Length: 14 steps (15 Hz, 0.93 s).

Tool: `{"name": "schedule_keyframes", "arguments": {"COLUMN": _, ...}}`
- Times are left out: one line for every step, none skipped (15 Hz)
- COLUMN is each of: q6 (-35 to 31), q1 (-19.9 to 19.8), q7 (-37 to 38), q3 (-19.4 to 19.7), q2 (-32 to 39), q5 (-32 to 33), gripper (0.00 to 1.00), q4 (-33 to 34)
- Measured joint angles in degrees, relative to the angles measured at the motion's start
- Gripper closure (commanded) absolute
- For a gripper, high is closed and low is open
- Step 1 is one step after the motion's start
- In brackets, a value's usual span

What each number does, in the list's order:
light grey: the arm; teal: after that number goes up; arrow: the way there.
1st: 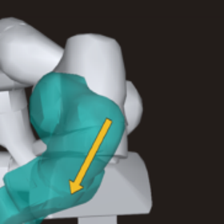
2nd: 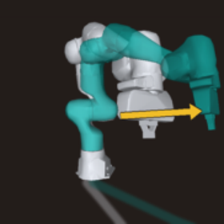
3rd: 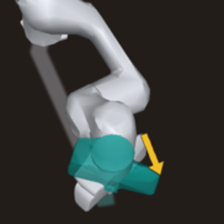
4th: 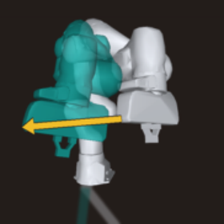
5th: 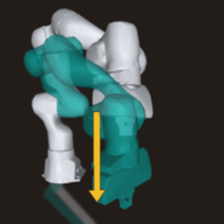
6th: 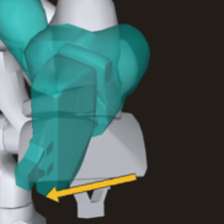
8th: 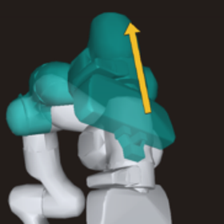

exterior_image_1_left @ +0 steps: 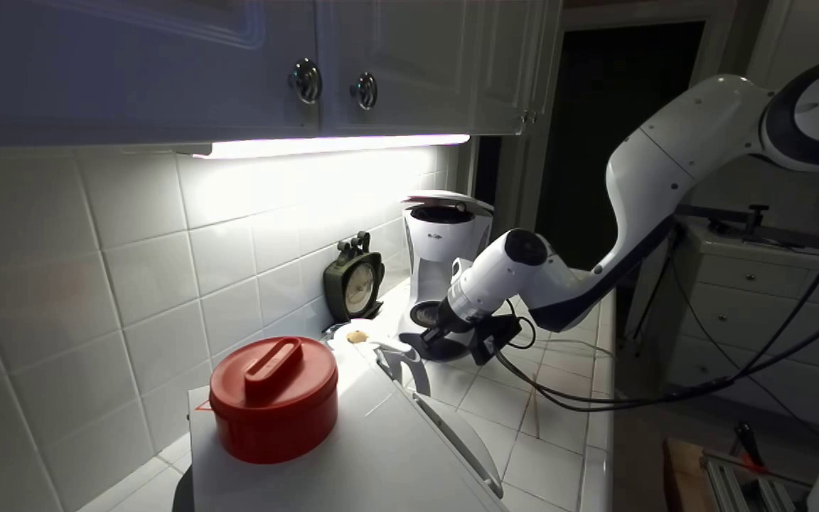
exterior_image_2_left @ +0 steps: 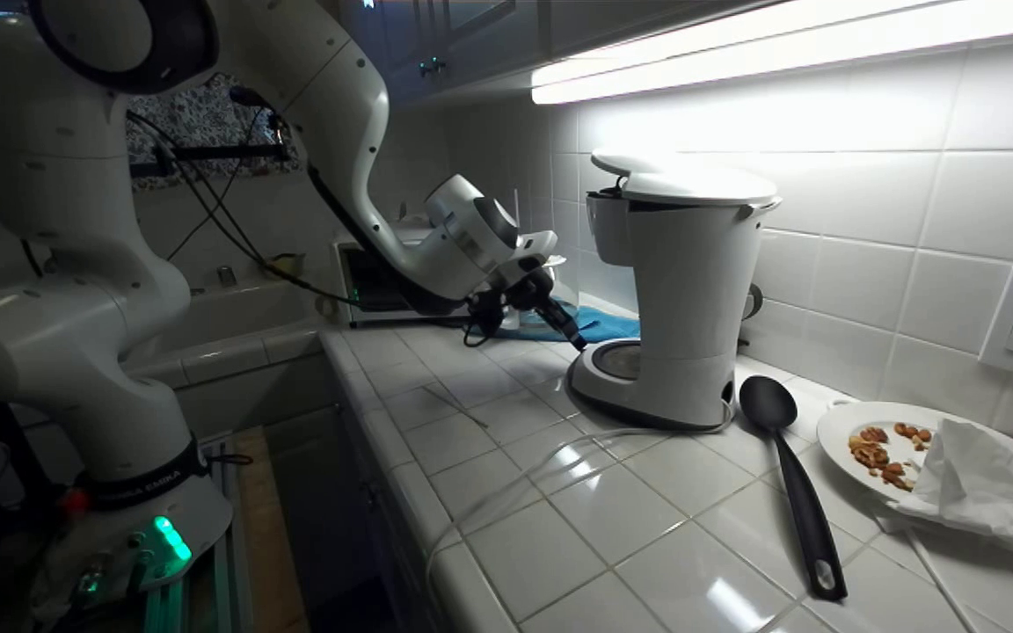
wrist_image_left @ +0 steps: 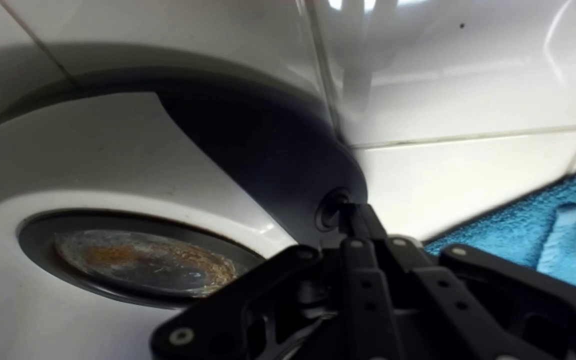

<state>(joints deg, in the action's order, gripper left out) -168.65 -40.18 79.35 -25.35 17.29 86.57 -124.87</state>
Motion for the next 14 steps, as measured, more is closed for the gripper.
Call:
{"name": "schedule_keyframes", "arguments": {"q6": 0.0, "q1": 0.01, "q7": -0.16, "q3": 0.0, "q2": 0.12, "q5": 0.0, "gripper": 0.98, "q4": 0.16}}
{"name": "schedule_keyframes", "arguments": {"q6": 0.0, "q1": 0.02, "q7": -0.33, "q3": 0.0, "q2": 0.25, "q5": 0.0, "gripper": 0.98, "q4": 0.33}}
{"name": "schedule_keyframes", "arguments": {"q6": 0.0, "q1": 0.02, "q7": -0.44, "q3": 0.0, "q2": 0.38, "q5": 0.0, "gripper": 0.97, "q4": 0.54}}
{"name": "schedule_keyframes", "arguments": {"q6": 0.0, "q1": 0.02, "q7": -0.58, "q3": 0.0, "q2": 0.48, "q5": 0.0, "gripper": 0.97, "q4": 0.71}}
{"name": "schedule_keyframes", "arguments": {"q6": 0.0, "q1": 0.02, "q7": -0.74, "q3": 0.0, "q2": 0.55, "q5": 0.0, "gripper": 0.97, "q4": 0.86}}
{"name": "schedule_keyframes", "arguments": {"q6": 0.0, "q1": 0.02, "q7": -0.92, "q3": 0.0, "q2": 0.59, "q5": 0.0, "gripper": 0.97, "q4": 1.0}}
{"name": "schedule_keyframes", "arguments": {"q6": 0.0, "q1": 0.02, "q7": -1.06, "q3": 0.0, "q2": 0.6, "q5": 0.0, "gripper": 0.98, "q4": 1.14}}
{"name": "schedule_keyframes", "arguments": {"q6": 0.0, "q1": 0.02, "q7": -1.16, "q3": 0.0, "q2": 0.6, "q5": 0.0, "gripper": 0.98, "q4": 1.27}}
{"name": "schedule_keyframes", "arguments": {"q6": 0.0, "q1": 0.01, "q7": -1.27, "q3": 0.0, "q2": 0.61, "q5": 0.0, "gripper": 0.98, "q4": 1.35}}
{"name": "schedule_keyframes", "arguments": {"q6": 0.08, "q1": 0.01, "q7": -1.37, "q3": 0.01, "q2": 0.61, "q5": 0.0, "gripper": 0.98, "q4": 1.36}}
{"name": "schedule_keyframes", "arguments": {"q6": 0.12, "q1": 0.01, "q7": -1.48, "q3": 0.01, "q2": 0.62, "q5": 0.0, "gripper": 0.97, "q4": 1.36}}
{"name": "schedule_keyframes", "arguments": {"q6": 0.18, "q1": 0.01, "q7": -1.66, "q3": 0.01, "q2": 0.65, "q5": -0.01, "gripper": 0.97, "q4": 1.36}}
{"name": "schedule_keyframes", "arguments": {"q6": 0.27, "q1": 0.0, "q7": -1.85, "q3": 0.02, "q2": 0.71, "q5": -0.01, "gripper": 0.97, "q4": 1.36}}
{"name": "schedule_keyframes", "arguments": {"q6": 0.31, "q1": 0.0, "q7": -2.03, "q3": 0.01, "q2": 0.79, "q5": -0.02, "gripper": 0.98, "q4": 1.36}}
